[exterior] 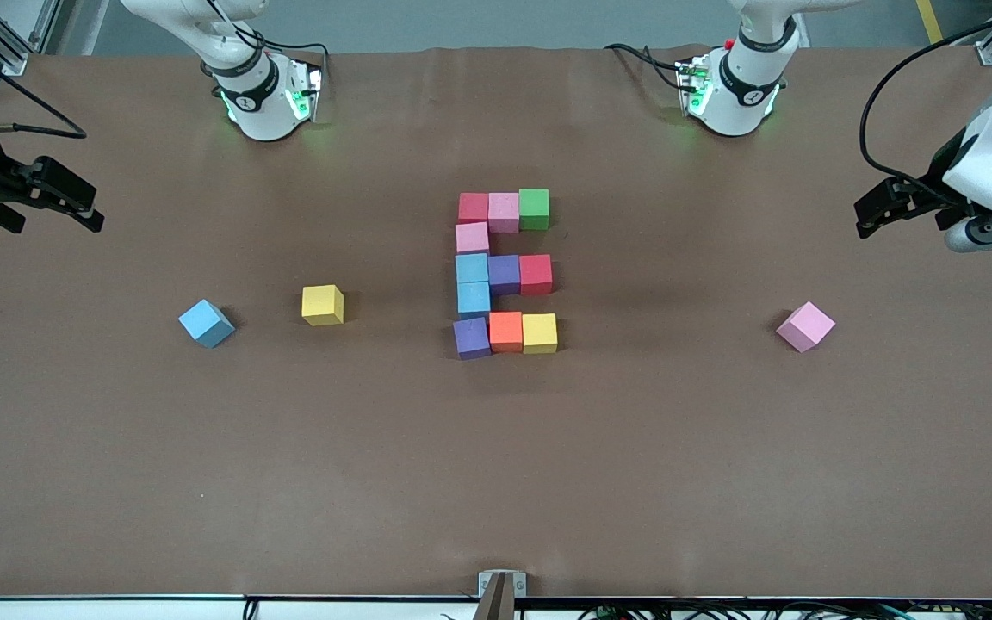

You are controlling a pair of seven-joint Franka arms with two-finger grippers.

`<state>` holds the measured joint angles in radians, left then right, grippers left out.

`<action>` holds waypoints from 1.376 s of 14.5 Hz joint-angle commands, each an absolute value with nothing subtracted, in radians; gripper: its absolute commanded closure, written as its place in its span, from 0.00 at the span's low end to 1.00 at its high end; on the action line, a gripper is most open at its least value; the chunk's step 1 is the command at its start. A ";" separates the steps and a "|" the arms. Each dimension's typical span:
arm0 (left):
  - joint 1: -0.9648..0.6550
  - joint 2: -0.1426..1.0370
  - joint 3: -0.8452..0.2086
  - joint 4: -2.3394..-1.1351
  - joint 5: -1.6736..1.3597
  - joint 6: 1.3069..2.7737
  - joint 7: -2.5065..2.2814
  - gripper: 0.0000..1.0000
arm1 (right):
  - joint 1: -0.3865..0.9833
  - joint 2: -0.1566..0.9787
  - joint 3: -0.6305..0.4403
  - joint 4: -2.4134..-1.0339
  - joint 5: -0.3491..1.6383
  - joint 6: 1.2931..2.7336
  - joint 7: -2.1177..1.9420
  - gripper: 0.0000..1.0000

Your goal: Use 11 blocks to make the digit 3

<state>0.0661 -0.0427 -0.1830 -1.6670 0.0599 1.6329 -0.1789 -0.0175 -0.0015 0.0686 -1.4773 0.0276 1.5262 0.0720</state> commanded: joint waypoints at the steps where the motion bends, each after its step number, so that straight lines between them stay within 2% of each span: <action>1: 0.074 -0.094 -0.181 -1.753 0.041 1.706 -0.155 0.00 | -0.017 -0.002 0.069 -1.470 -0.002 1.528 0.083 0.00; 10: 0.075 -0.101 -0.181 -1.661 -0.032 1.591 -0.043 0.00 | -0.026 -0.002 0.063 -1.468 0.000 1.531 0.037 0.00; 14: 0.072 -0.069 -0.181 -1.566 -0.031 1.519 -0.054 0.00 | -0.028 -0.002 0.061 -1.457 -0.003 1.531 0.018 0.00; 20: 0.074 -0.063 -0.179 -1.532 -0.028 1.480 -0.055 0.00 | -0.029 -0.003 0.060 -1.453 -0.002 1.529 0.026 0.00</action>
<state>0.0694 -0.0806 -0.1790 -1.5673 -0.0238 1.5102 -0.0634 -0.0196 -0.0015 0.0546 -1.4592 0.0160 1.5327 0.0320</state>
